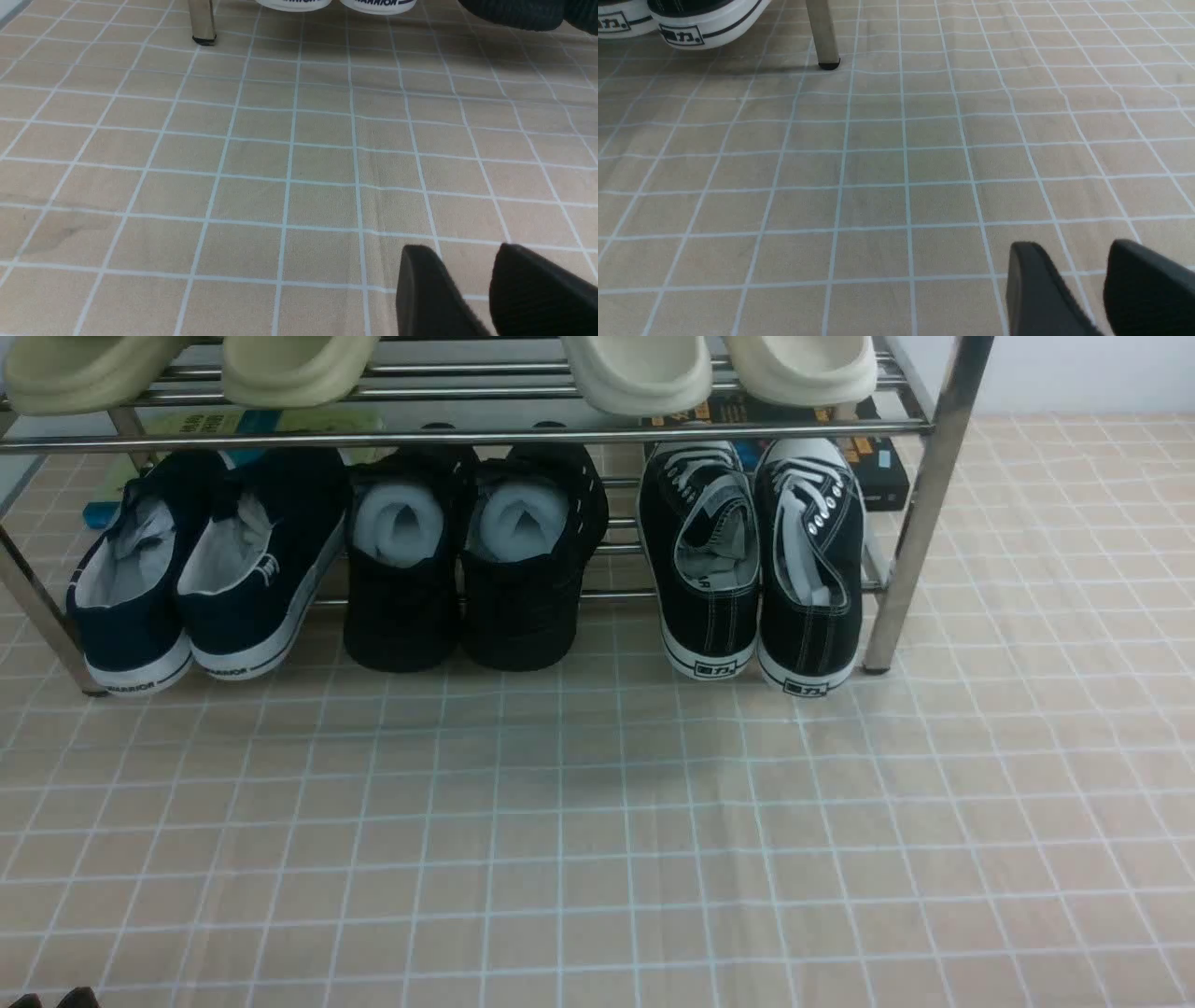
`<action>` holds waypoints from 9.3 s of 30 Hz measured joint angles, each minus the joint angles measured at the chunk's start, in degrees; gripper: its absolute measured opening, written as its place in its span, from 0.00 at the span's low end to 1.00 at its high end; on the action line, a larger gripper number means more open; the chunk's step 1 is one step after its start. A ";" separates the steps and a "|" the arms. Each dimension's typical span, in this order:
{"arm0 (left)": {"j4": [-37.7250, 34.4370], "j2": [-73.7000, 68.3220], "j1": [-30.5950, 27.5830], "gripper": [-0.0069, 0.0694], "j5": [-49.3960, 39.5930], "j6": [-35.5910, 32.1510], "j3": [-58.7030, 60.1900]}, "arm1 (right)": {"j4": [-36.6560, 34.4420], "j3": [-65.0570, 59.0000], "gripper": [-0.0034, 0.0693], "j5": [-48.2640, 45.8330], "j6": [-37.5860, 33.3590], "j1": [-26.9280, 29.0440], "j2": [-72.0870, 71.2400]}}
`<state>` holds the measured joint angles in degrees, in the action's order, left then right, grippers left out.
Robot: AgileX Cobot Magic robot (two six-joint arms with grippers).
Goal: Take the shoes off the shelf from the light coffee tablecloth by hand.
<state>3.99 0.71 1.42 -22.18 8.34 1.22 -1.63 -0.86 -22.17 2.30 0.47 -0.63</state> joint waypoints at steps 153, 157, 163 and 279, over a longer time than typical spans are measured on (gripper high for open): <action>0.05 0.00 0.00 0.41 0.00 0.00 0.00 | -8.97 125.10 0.05 -50.48 3.20 -31.42 114.05; 0.05 0.00 0.00 0.41 0.00 0.00 0.00 | -10.11 124.44 0.05 -50.52 3.79 -31.42 110.64; 0.05 0.00 0.00 0.41 0.00 0.00 0.00 | -10.21 115.23 0.06 -50.44 4.30 -32.86 101.28; 0.05 0.00 0.00 0.40 0.00 0.00 0.00 | 7.44 108.94 0.06 -49.37 14.28 -31.62 109.79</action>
<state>4.03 0.71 1.42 -22.18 8.34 1.22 5.81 108.08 -71.53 16.58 -31.15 109.16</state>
